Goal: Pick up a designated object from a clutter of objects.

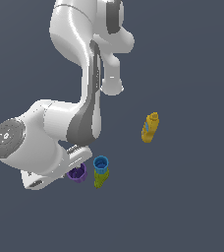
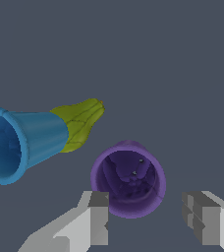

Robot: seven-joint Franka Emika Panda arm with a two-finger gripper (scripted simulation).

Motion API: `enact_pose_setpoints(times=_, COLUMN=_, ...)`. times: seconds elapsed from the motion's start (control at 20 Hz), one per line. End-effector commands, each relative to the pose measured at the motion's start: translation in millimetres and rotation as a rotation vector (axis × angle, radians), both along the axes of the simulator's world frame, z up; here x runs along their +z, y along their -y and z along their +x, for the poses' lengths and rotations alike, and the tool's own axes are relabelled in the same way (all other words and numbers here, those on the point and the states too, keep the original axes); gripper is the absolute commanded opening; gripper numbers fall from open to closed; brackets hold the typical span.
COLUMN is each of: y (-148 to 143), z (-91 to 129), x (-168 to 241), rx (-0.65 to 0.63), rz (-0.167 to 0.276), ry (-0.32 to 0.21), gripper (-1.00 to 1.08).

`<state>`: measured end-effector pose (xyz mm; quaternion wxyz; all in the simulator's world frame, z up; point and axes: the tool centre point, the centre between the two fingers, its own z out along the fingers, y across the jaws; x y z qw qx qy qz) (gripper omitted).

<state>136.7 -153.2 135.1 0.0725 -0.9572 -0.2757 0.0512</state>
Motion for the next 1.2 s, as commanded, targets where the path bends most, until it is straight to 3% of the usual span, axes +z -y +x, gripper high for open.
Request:
enact_pose_setpoints(times=0.0, y=9, z=2, x=-14, rx=0.027, rz=0.014, ry=-0.002, gripper=0.28)
enact_pose_setpoints(times=0.45, y=27, z=4, x=-40, rx=0.072, rz=0.04, ry=-0.005, gripper=0.28)
enact_pose_setpoints(times=1.15, y=23, z=-1, x=-70, rx=0.073, rz=0.041, ry=-0.006, gripper=0.28)
